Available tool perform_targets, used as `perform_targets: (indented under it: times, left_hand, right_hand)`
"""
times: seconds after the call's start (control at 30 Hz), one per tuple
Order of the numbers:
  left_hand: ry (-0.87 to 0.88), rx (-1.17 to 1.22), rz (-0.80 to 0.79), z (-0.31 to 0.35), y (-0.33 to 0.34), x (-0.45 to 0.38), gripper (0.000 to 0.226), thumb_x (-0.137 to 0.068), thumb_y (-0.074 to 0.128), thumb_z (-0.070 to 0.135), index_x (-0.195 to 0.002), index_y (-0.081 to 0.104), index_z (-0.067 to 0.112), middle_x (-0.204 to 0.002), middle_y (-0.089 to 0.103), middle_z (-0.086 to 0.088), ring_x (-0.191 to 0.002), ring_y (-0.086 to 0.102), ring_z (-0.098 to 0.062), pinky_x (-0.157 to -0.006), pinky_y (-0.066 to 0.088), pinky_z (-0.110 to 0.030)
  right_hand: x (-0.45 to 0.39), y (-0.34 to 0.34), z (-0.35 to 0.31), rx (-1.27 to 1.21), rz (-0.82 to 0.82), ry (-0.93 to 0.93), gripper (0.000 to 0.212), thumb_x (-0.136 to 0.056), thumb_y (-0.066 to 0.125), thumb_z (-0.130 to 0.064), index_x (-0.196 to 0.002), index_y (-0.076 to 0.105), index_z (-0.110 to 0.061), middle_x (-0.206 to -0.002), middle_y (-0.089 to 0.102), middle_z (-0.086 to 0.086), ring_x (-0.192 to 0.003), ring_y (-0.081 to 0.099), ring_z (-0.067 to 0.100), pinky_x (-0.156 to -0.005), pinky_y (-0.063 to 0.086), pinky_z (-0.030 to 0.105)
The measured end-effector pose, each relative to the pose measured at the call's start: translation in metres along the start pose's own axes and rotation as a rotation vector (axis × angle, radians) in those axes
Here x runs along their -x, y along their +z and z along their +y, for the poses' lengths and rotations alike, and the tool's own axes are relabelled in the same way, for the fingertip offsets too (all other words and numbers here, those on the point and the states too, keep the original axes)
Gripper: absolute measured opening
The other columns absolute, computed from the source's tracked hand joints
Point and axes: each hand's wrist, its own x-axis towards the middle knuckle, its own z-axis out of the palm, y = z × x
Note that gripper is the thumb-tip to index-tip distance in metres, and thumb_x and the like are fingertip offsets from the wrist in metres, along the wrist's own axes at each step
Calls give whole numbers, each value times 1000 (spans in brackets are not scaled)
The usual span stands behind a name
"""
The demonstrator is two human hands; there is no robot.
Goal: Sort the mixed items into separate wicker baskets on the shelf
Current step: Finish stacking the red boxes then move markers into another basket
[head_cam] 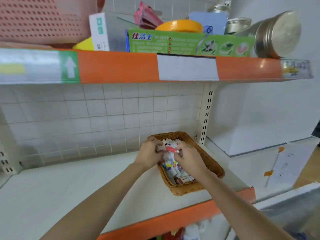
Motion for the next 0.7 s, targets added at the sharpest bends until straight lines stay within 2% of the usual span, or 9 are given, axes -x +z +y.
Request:
perform_targets:
  times: [0.1, 0.2, 0.27, 0.4, 0.57, 0.7]
  left_hand:
    - [-45, -11, 34, -7, -23, 32, 29, -84, 69, 14, -112, 68, 7, -109, 57, -11, -96, 60, -25, -77, 35, -13]
    - [-121, -58, 57, -20, -48, 61, 30, -86, 68, 16, -116, 66, 9, -113, 57, -10, -100, 61, -25, -83, 39, -17]
    - [-164, -93, 57, -31, -67, 81, 34, -87, 65, 12, -120, 64, 7, -118, 57, -11, -105, 61, -28, -90, 40, -22]
    - [-203, -172, 54, -56, -108, 123, 32, -88, 63, 9, -119, 64, 3, -118, 58, -14, -105, 60, -30, -88, 38, -22]
    - [-286, -217, 88, -99, -168, 179, 29, -85, 63, 6, -113, 65, 4, -116, 58, -13, -105, 57, -28, -80, 32, -12]
    - [-349, -228, 105, -133, -219, 225, 28, -83, 61, 6, -110, 65, 5, -112, 57, -12, -100, 58, -27, -83, 41, -22]
  right_hand:
    - [13, 4, -29, -34, -33, -49, 18, -96, 54, -21, -107, 53, -8, -94, 59, 6, -86, 58, 23, -74, 47, 35]
    - [23, 14, -56, -70, -44, -110, 12, -94, 57, -20, -99, 52, -11, -92, 51, 1, -86, 54, 21, -71, 42, 33]
    - [27, 23, -76, -83, -78, -130, 15, -92, 57, -20, -101, 53, -8, -97, 52, 3, -89, 54, 22, -74, 43, 34]
    - [35, 47, -125, -108, -120, -183, 19, -89, 58, -18, -106, 55, -10, -98, 50, 0, -97, 55, 22, -75, 41, 31]
    - [54, 83, -199, -176, -146, -266, 20, -88, 59, -13, -107, 57, -7, -94, 48, -2, -92, 53, 20, -72, 38, 28]
    - [67, 111, -265, -232, -181, -333, 9, -89, 55, -12, -98, 56, -9, -95, 51, 1, -88, 51, 19, -72, 37, 30]
